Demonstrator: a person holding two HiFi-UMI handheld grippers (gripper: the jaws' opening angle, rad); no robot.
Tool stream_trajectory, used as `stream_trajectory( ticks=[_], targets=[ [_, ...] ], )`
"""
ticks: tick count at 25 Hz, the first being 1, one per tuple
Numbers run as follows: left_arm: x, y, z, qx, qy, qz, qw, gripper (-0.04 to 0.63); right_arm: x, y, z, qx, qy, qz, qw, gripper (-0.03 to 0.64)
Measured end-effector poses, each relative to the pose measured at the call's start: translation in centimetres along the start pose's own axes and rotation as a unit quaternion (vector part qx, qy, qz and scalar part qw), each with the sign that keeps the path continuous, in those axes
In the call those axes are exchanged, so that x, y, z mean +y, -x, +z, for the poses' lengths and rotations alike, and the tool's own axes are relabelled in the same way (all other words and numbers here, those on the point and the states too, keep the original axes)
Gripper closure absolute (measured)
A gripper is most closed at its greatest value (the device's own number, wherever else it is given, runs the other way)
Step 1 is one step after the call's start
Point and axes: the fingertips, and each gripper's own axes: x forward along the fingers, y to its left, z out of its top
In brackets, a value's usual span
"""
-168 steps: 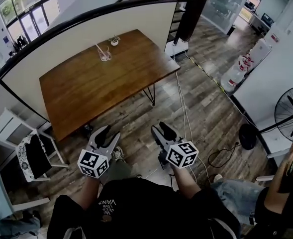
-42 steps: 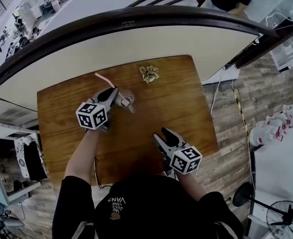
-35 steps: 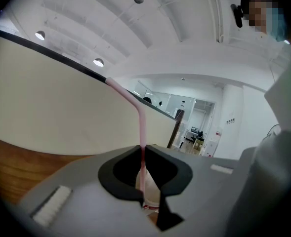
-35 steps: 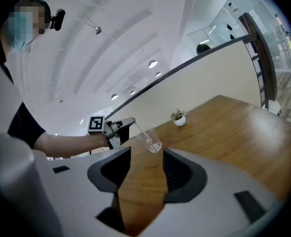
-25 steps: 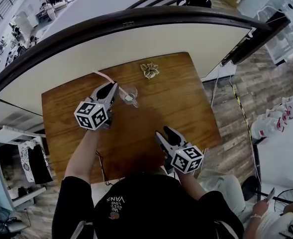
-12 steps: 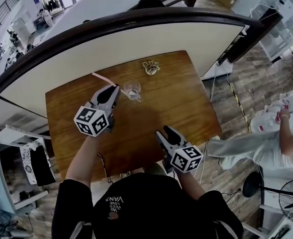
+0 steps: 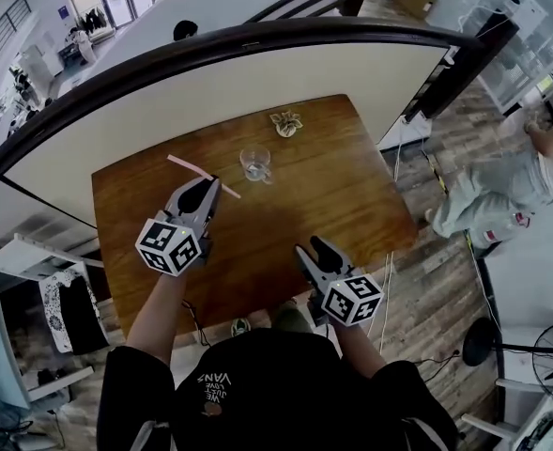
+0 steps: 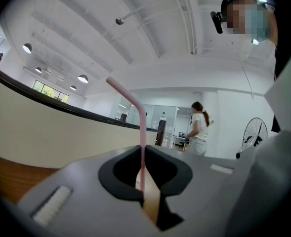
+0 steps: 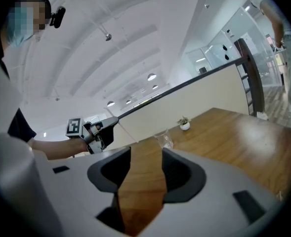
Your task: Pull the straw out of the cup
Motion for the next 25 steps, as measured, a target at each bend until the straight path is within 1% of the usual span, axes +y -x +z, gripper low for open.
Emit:
stream_trajectory(
  ticks=[7, 12, 20, 25],
  targets=[
    [-1.5, 4.2, -1.0, -0.001, 0.000, -0.004, 1.0000, 0.561, 2.3, 0.8, -1.8, -0.001, 0.002, -0.014, 1.000, 0.443],
    [-2.6, 6.9, -1.8, 0.000, 0.006, -0.008, 0.9999, 0.561, 4.1, 1.4, -2.8, -0.006, 0.000, -0.017, 1.000, 0.443],
    [-4.1, 10.1, -2.5, 0.000, 0.006, -0.015, 0.9999, 0.561, 6.7, 2.1, -3.6, -0.024, -0.003, -0.014, 1.000, 0.445],
    [-4.9, 12.2, -3.6, 0.005, 0.014, -0.015, 0.9998, 0.561, 7.7, 2.4, -4.7, -0.020, 0.000, -0.025, 1.000, 0.445]
  ],
)
